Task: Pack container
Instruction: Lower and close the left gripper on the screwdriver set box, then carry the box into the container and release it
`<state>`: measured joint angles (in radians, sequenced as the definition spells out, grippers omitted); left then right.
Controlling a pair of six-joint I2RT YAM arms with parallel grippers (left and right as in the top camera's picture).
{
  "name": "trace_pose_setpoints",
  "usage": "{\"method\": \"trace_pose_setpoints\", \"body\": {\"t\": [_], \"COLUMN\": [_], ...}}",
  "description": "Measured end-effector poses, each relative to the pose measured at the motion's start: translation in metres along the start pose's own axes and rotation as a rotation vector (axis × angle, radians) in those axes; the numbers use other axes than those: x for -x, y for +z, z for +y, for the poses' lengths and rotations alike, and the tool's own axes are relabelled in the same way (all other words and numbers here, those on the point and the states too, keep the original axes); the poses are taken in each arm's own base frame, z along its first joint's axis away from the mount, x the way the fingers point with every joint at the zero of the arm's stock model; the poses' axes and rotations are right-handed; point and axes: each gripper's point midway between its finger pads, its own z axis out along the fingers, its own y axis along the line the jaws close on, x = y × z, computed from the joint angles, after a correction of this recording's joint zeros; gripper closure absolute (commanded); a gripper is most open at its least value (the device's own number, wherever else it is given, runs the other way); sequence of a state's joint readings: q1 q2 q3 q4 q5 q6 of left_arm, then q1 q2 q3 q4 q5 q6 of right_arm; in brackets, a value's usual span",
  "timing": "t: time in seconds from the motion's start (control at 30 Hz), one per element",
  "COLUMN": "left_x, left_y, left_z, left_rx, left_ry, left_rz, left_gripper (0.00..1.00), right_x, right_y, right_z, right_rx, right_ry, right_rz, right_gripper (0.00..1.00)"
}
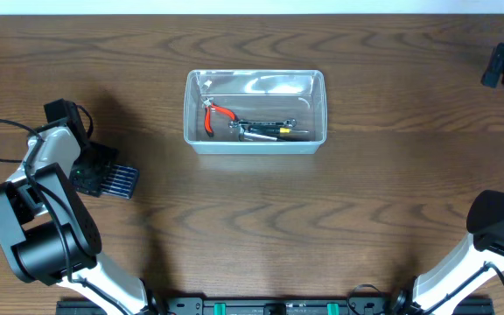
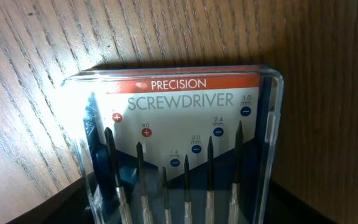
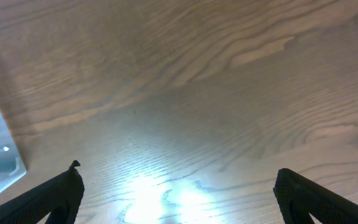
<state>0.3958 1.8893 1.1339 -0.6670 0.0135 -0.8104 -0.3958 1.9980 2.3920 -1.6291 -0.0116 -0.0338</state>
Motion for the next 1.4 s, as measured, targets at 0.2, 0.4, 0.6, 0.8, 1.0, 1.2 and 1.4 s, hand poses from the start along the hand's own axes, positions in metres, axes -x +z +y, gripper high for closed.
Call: {"method": "trace_pose_setpoints", "body": {"t": [0.2,0.4,0.6,0.8,1.0,1.2,1.4], "left_x": [0.000,0.000,-0.001,0.000,0.006,-0.016,-0.075], "left_y": [0.000,0.000,-0.001,-0.008,-0.058,-0.127,-0.232], "left_z": [0.000,0.000,-0.001,-0.004,-0.017,-0.036,-0.092], "left_rx": [-0.001,-0.001,-0.006,-0.031,-0.156,-0.296,-0.496], "left_ry": [0.000,0.000,0.000,0.022,0.091,0.334,0.843], "left_rz": [0.002,0.002,0.003,-0.002,-0.082,-0.171,-0.357], "left_gripper": [0.39,0.50,0.65,0.77,0.94,0.94,0.94], "right_x": [0.000,0.000,0.000,0.000,0.000,0.002,0.003], "right_y": [0.000,0.000,0.000,0.000,0.000,0.000,0.000], "right_z": [0.000,0.000,0.000,0.000,0.000,0.000,0.000], "right_rx": [0.000,0.000,0.000,0.000,0.000,0.000,0.001], "right_ry": [0.000,0.000,0.000,0.000,0.000,0.000,0.000], "right_rz": [0.000,0.000,0.000,0.001,0.000,-0.008,-0.014], "right_gripper": [0.01,0.01,0.01,0.01,0.01,0.01,0.01]}}
